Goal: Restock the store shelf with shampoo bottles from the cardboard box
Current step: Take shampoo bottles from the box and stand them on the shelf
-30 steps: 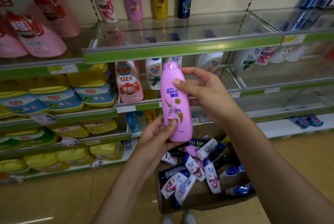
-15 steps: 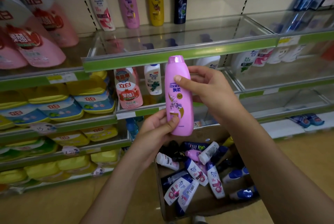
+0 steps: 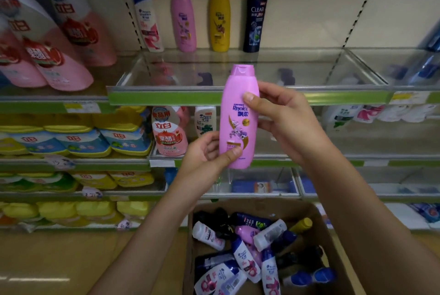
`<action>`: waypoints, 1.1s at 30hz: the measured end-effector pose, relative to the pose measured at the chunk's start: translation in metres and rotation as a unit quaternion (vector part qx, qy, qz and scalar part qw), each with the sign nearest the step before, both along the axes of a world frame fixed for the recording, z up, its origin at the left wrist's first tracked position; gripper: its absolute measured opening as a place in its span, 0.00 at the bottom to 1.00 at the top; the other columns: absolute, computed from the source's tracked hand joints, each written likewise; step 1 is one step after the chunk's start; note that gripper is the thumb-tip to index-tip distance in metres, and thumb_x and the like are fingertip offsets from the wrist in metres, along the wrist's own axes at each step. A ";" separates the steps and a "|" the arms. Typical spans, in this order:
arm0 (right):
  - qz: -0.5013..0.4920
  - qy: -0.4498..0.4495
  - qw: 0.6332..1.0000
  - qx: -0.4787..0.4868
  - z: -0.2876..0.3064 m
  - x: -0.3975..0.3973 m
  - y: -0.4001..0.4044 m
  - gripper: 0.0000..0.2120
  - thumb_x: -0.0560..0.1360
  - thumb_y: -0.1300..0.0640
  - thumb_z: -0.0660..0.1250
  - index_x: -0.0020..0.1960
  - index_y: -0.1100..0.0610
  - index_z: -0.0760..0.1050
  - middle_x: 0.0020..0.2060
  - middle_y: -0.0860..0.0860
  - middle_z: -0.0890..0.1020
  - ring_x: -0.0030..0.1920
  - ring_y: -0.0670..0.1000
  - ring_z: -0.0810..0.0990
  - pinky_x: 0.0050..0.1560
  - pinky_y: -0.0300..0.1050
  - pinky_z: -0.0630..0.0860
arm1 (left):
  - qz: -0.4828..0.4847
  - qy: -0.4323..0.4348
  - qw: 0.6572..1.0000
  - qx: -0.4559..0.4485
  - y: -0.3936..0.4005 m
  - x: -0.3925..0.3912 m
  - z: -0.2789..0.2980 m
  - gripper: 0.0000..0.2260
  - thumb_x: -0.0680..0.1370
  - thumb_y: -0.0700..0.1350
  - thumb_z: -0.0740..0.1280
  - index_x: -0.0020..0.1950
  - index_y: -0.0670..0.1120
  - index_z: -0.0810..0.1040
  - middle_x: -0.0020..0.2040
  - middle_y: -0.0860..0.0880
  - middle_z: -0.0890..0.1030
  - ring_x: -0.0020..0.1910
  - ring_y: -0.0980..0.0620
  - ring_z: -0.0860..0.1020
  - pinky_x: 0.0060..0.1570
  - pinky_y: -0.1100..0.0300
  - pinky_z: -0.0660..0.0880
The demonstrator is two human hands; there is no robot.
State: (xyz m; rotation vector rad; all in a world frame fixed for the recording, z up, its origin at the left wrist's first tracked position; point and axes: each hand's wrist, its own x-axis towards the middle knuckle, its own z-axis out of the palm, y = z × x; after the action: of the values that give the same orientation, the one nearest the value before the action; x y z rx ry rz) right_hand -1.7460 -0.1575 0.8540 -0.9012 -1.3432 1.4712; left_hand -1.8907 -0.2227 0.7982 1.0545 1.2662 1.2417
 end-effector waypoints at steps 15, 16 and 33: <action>0.043 0.050 0.994 0.093 0.029 -0.094 0.099 0.18 0.76 0.62 0.68 0.66 0.60 0.74 0.51 0.54 0.84 0.46 0.51 0.84 0.47 0.53 0.82 | 0.077 0.174 0.978 0.083 0.096 -0.088 0.050 0.13 0.72 0.40 0.73 0.56 0.44 0.78 0.46 0.51 0.83 0.40 0.63 0.80 0.39 0.70 0.76; 0.038 0.054 0.993 0.099 0.029 -0.103 0.106 0.19 0.77 0.61 0.68 0.67 0.60 0.74 0.52 0.55 0.83 0.47 0.51 0.84 0.47 0.52 0.81 | 0.072 0.185 0.977 0.083 0.104 -0.097 0.053 0.15 0.71 0.40 0.73 0.57 0.43 0.78 0.47 0.50 0.84 0.42 0.61 0.81 0.42 0.68 0.77; -0.026 0.024 0.983 0.181 -0.007 -0.187 0.196 0.15 0.77 0.58 0.67 0.64 0.53 0.74 0.52 0.51 0.83 0.51 0.49 0.83 0.48 0.45 0.81 | 0.029 0.273 0.959 0.075 0.227 -0.178 0.026 0.13 0.71 0.43 0.74 0.54 0.47 0.78 0.48 0.50 0.83 0.46 0.52 0.81 0.47 0.57 0.78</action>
State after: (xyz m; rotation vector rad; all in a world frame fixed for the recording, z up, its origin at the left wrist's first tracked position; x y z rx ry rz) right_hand -1.9327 0.0386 0.8471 -0.6544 -1.4789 1.1507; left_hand -2.0686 0.0041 0.8245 1.5523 1.6432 1.1401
